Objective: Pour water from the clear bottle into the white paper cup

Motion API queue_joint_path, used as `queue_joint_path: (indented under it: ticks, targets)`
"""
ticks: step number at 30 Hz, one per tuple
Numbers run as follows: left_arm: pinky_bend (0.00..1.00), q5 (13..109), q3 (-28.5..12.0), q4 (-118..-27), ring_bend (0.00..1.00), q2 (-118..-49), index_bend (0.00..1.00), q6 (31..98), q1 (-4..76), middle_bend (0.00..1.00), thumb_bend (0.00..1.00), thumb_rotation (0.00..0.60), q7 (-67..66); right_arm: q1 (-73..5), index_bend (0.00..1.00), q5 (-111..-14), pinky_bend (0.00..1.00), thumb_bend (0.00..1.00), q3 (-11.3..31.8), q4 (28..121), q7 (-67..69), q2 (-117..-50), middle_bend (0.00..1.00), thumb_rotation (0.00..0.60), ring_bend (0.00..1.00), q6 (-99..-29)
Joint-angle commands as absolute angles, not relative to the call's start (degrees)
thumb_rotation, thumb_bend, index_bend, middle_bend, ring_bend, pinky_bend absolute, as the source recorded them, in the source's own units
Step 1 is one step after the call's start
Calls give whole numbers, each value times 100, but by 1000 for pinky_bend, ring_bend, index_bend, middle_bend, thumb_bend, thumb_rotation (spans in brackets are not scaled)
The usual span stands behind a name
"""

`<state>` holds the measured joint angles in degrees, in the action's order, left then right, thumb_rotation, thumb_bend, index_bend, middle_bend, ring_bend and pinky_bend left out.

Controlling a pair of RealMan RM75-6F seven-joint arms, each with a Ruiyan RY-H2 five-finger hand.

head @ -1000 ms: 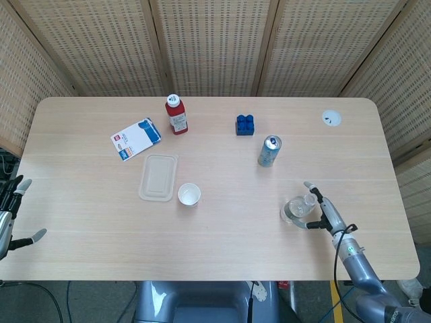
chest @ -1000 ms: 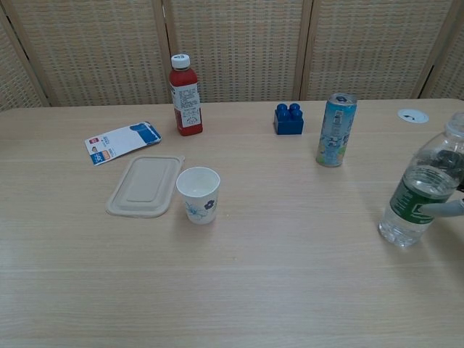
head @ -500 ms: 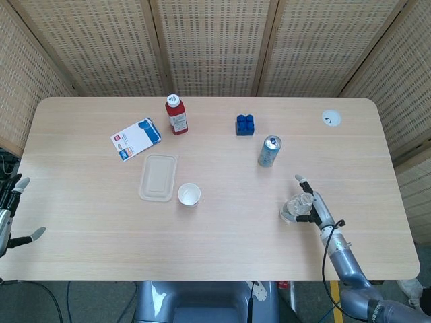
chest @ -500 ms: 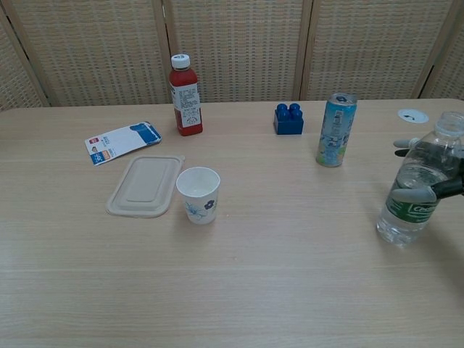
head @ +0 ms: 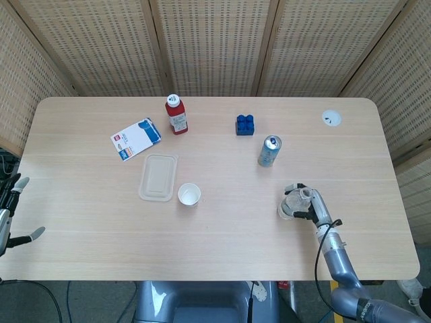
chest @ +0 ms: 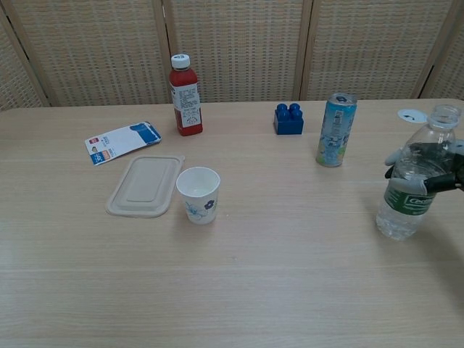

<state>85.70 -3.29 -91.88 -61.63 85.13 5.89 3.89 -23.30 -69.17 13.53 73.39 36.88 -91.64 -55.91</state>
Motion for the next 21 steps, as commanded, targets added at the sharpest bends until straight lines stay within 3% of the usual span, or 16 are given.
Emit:
queue_joint_path:
  ticks: [1, 4, 13, 21]
  targets:
    - [0, 8575, -328, -9193, 0, -6158, 0, 8517, 588, 0, 0, 600, 398, -2297, 524, -7118, 647, 631, 1362, 7386, 3683, -9203, 547, 600, 457, -5801]
    - [0, 8582, -325, -9197, 0, -6149, 0, 8520, 587, 0, 0, 600, 421, -2348, 530, -7340, 699, 668, 1356, 7494, 3557, -9151, 551, 600, 461, -5942]
    - [0, 8595, -321, -9206, 0, -6125, 0, 8528, 584, 0, 0, 600, 481, -2838, 530, -7290, 704, 683, 1373, 7910, 1747, -8804, 552, 600, 461, -5590]
    - [0, 8485, -365, -9200, 0, -6065, 0, 8442, 611, 0, 0, 600, 645, -3674, 531, -6288, 736, 788, 1674, 8425, -1219, -8773, 560, 600, 487, -5354]
